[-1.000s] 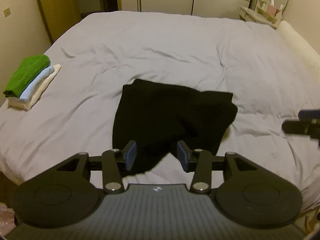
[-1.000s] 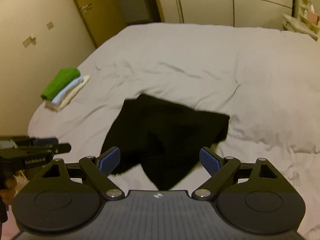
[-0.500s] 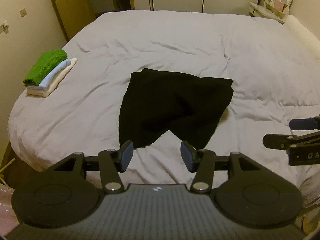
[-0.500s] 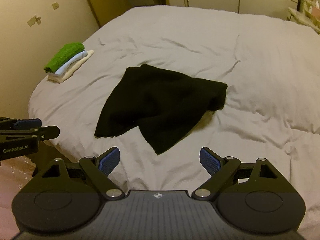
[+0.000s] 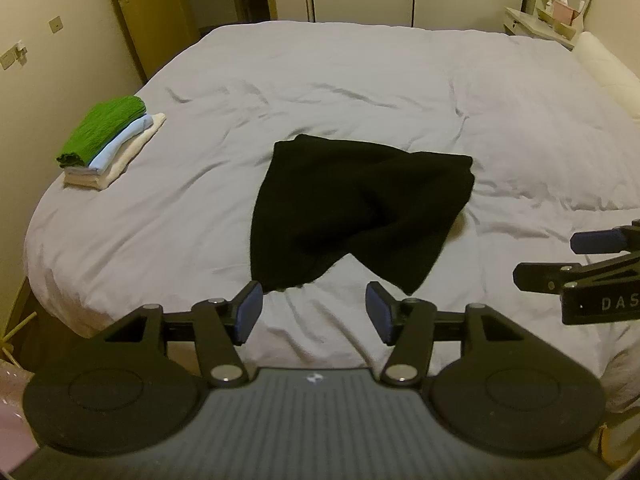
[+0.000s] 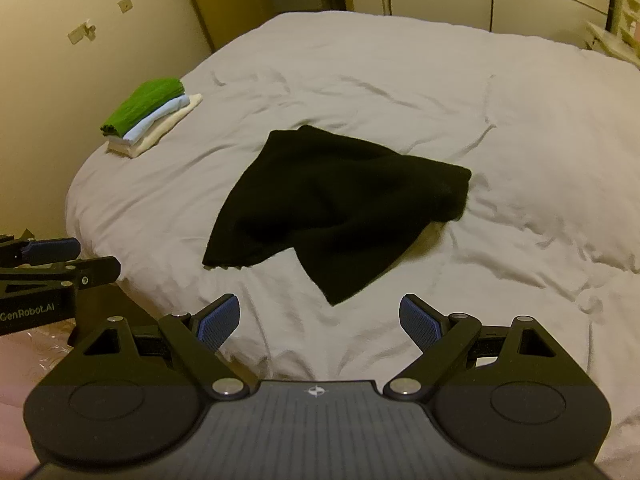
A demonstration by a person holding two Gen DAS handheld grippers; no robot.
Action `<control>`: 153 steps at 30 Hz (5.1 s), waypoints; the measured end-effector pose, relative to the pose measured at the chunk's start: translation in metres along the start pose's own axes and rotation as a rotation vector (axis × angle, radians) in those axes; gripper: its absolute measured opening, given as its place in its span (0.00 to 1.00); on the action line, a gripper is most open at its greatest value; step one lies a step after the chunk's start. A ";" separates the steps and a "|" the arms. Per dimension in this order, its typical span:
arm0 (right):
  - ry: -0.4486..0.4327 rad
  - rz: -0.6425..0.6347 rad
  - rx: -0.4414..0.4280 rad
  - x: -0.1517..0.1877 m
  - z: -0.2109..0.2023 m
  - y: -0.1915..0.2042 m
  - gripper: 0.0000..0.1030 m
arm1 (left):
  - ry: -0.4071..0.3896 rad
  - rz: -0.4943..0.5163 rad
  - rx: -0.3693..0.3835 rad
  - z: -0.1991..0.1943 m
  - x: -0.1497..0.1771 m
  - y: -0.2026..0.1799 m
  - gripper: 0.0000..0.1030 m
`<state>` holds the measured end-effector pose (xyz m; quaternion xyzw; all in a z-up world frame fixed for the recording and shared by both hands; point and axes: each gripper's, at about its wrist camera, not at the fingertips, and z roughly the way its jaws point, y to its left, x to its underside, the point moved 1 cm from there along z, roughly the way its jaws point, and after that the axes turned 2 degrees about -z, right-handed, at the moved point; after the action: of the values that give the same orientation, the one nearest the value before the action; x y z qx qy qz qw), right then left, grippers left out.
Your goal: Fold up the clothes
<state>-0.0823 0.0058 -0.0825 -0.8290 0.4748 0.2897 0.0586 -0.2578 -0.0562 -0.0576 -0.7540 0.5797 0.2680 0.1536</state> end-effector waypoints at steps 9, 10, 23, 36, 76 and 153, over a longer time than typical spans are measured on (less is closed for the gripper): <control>0.006 0.015 0.021 -0.024 0.021 0.014 0.87 | 0.013 0.023 0.028 0.033 -0.026 0.031 0.52; 0.008 0.022 0.024 -0.028 0.026 0.016 0.87 | 0.017 0.029 0.032 0.039 -0.030 0.036 0.52; 0.062 0.150 0.071 -0.062 0.093 0.032 0.87 | 0.092 0.128 0.069 0.129 -0.074 0.095 0.58; 0.227 0.411 0.078 0.005 0.175 -0.029 0.87 | 0.260 -0.010 0.144 0.268 -0.043 0.136 0.67; -0.459 0.650 -0.255 -0.041 0.149 -0.096 0.10 | -0.107 -0.185 0.759 0.240 -0.130 0.214 0.05; -0.015 1.152 -0.222 0.133 0.261 -0.072 0.63 | 0.436 -0.405 0.673 0.389 0.031 0.252 0.23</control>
<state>-0.0834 0.0419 -0.3818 -0.4363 0.8153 0.3287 -0.1921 -0.5812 0.0598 -0.3706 -0.7992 0.4940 -0.1363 0.3140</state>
